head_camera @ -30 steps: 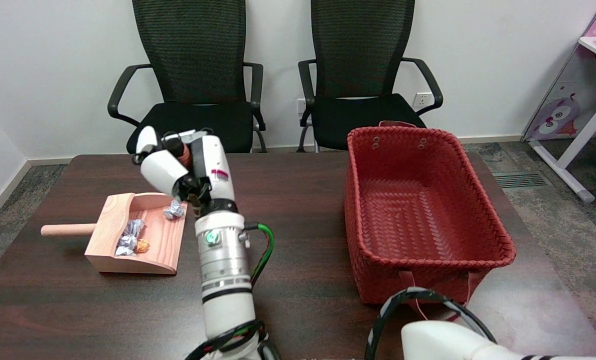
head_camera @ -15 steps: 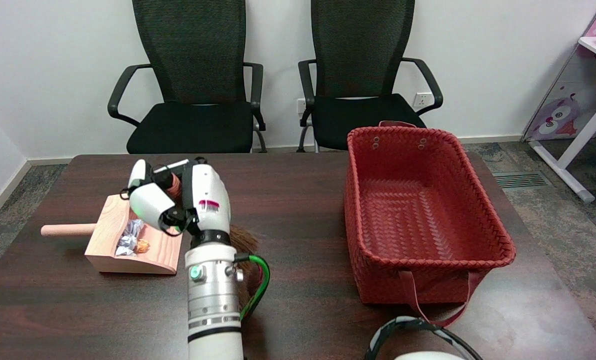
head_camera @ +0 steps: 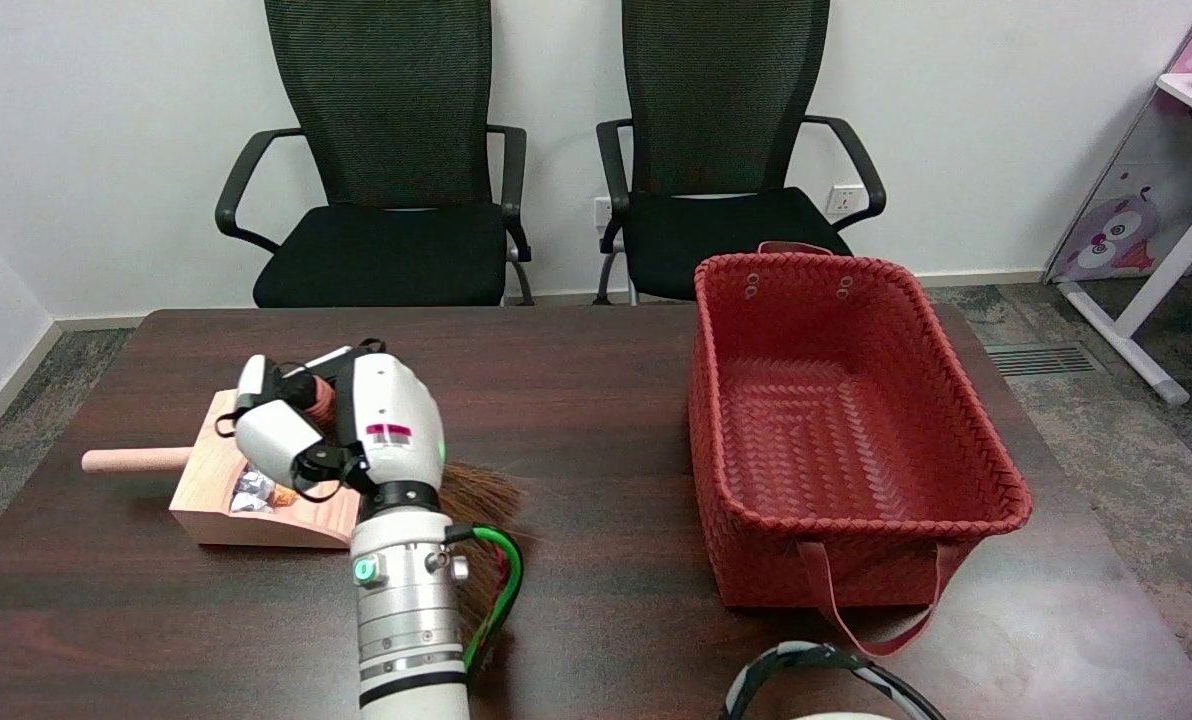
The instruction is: Sweep the paper ball into the dustpan.
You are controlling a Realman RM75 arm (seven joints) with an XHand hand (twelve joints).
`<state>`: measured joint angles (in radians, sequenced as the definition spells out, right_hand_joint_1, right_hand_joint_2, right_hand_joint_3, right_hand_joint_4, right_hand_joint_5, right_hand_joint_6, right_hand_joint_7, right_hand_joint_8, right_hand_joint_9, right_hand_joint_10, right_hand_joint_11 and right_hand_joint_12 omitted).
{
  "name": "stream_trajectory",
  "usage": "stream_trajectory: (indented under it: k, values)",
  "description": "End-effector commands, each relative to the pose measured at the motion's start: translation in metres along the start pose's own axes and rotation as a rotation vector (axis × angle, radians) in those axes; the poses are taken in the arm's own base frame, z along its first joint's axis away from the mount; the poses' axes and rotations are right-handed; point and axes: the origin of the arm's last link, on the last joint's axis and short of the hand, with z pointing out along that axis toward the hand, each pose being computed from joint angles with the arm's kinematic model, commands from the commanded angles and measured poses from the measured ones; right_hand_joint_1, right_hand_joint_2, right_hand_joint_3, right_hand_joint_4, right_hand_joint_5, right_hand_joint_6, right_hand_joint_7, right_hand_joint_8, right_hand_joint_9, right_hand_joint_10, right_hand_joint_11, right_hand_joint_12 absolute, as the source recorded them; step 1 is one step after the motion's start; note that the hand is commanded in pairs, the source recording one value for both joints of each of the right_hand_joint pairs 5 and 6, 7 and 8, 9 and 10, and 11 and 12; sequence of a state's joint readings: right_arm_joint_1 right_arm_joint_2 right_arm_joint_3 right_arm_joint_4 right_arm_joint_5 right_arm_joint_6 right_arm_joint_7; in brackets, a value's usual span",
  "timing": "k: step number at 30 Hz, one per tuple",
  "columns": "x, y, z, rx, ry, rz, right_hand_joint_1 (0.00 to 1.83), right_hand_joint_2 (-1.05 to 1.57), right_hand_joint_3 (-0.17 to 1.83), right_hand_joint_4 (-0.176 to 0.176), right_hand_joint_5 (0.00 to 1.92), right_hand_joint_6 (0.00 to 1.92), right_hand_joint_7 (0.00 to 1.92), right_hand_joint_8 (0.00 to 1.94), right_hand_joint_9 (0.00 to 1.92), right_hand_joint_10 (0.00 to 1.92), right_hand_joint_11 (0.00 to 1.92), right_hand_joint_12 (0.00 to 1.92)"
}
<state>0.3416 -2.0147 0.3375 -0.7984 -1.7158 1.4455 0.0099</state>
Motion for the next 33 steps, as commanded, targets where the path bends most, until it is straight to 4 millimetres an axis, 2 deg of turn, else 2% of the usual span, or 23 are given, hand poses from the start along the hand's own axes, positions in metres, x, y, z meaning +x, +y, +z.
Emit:
stream_trajectory:
  k: [1, 8, 13, 22, 29, 33]
  values:
    - [-0.021, 0.006, 0.014, 0.012, -0.104, 0.002, 0.75, 1.57, 1.83, 0.058, 1.92, 1.92, 1.92, 1.92, 1.92, 1.92, 1.92, 1.92]
    - [-0.014, 0.016, 0.002, -0.026, -0.066, 0.002, 0.74, 1.57, 1.83, 0.058, 1.92, 1.92, 1.92, 1.92, 1.92, 1.92, 1.92, 1.92]
    - [-0.010, 0.022, 0.002, -0.041, -0.044, 0.022, 0.74, 1.57, 1.83, 0.059, 1.92, 1.92, 1.92, 1.92, 1.92, 1.92, 1.92, 1.92]
    - [-0.009, 0.025, 0.015, -0.016, -0.051, 0.050, 0.72, 1.57, 1.83, 0.062, 1.92, 1.92, 1.92, 1.92, 1.92, 1.92, 1.92, 1.92]
    - [-0.016, 0.037, 0.031, -0.029, -0.130, 0.302, 0.71, 1.57, 1.83, 0.062, 1.92, 1.92, 1.92, 1.92, 1.92, 1.92, 1.92, 1.92]
    - [-0.019, 0.044, 0.040, -0.042, -0.163, 0.303, 0.70, 1.57, 1.83, 0.062, 1.92, 1.92, 1.92, 1.92, 1.92, 1.92, 1.92, 1.92]
